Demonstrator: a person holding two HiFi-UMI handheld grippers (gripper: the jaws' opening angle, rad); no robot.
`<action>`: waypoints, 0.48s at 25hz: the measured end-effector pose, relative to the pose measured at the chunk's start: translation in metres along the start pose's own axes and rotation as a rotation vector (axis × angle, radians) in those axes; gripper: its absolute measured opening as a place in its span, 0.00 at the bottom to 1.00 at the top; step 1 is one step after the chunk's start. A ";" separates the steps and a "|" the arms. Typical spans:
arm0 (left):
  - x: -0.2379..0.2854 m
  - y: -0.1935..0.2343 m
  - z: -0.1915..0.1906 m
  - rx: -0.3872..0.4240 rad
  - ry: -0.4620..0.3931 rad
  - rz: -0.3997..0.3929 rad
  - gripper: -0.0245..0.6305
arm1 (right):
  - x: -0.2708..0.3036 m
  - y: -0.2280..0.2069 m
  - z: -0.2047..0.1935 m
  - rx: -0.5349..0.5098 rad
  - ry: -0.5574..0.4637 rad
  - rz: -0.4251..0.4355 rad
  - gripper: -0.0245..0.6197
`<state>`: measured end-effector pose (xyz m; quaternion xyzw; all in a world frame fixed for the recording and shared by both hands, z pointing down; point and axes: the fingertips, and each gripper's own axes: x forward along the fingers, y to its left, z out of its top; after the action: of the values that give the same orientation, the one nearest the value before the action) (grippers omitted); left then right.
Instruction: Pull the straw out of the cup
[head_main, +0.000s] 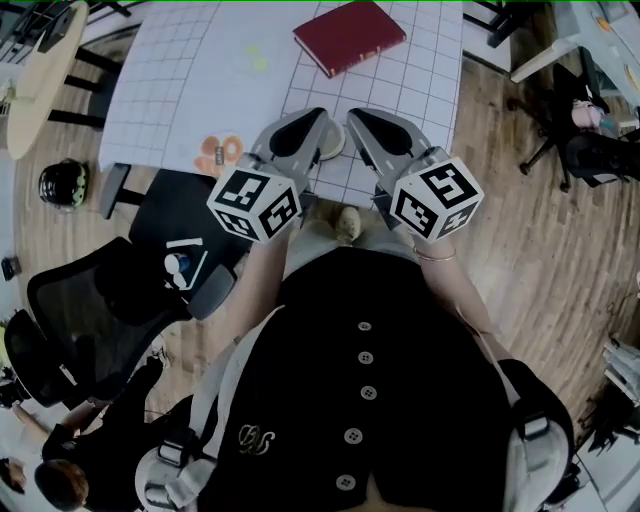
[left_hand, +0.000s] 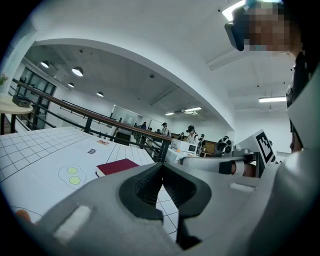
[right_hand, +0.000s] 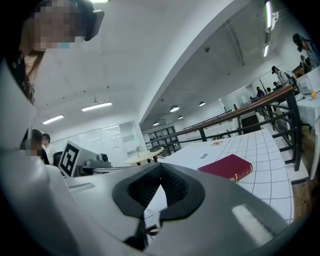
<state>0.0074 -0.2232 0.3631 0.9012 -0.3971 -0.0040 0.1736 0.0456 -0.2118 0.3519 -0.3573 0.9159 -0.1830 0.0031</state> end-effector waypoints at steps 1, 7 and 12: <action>-0.001 0.001 -0.001 0.000 0.001 0.008 0.03 | 0.000 0.000 -0.001 0.002 0.001 0.004 0.04; -0.008 0.008 -0.007 -0.007 0.016 0.038 0.03 | 0.003 -0.001 -0.007 0.021 0.009 0.011 0.04; -0.012 0.015 -0.014 -0.031 0.022 0.052 0.03 | 0.005 -0.004 -0.010 0.029 0.015 0.000 0.04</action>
<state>-0.0095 -0.2201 0.3796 0.8879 -0.4181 0.0045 0.1918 0.0430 -0.2140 0.3633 -0.3557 0.9132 -0.1991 0.0014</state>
